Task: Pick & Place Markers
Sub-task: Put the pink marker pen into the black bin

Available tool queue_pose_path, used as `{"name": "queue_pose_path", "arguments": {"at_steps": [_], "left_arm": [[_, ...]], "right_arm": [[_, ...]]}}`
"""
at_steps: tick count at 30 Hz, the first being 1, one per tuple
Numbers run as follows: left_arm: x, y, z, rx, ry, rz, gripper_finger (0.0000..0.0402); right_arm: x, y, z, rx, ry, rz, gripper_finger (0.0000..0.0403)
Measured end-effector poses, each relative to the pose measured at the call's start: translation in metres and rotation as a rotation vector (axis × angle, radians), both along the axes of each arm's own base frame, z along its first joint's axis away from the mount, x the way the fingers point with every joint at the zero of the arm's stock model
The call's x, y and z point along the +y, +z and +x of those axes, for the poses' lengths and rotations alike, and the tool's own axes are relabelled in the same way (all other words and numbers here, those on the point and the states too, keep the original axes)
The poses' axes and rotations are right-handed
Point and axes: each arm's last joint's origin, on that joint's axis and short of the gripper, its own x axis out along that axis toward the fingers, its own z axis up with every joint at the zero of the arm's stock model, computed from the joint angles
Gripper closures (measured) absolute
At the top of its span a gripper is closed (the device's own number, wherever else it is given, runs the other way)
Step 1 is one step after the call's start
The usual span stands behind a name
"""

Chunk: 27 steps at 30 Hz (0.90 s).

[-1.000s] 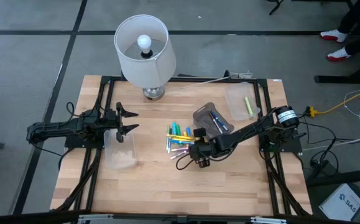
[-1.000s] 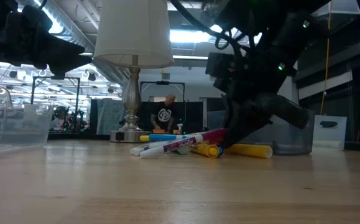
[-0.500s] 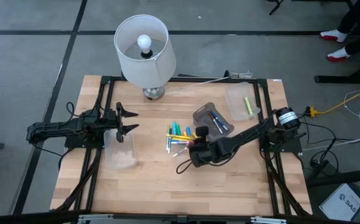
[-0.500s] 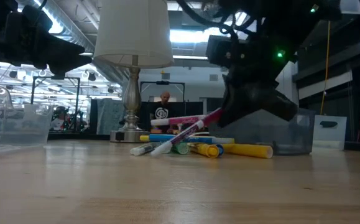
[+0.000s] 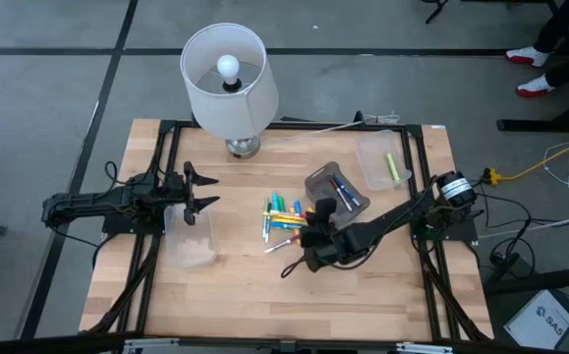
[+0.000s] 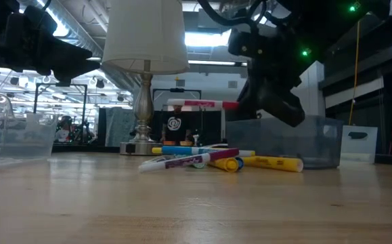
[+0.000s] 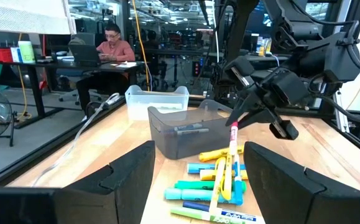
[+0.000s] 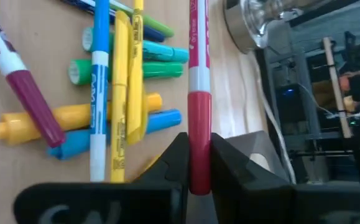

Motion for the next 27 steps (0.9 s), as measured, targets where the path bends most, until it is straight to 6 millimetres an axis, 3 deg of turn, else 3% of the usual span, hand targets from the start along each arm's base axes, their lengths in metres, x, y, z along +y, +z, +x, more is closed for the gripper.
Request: {"name": "queue_pose_path", "arguments": {"at_steps": [19, 27], "left_arm": [[0.0, 0.0, 0.0, 0.0, 0.0, 0.001, 0.016], [0.0, 0.0, 0.0, 0.0, 0.0, 0.001, 0.016]], "right_arm": [[0.012, 0.004, 0.015, -0.067, 0.171, 0.264, 0.036], [0.02, 0.007, 0.016, -0.11, 0.199, 0.288, 0.036]]}}
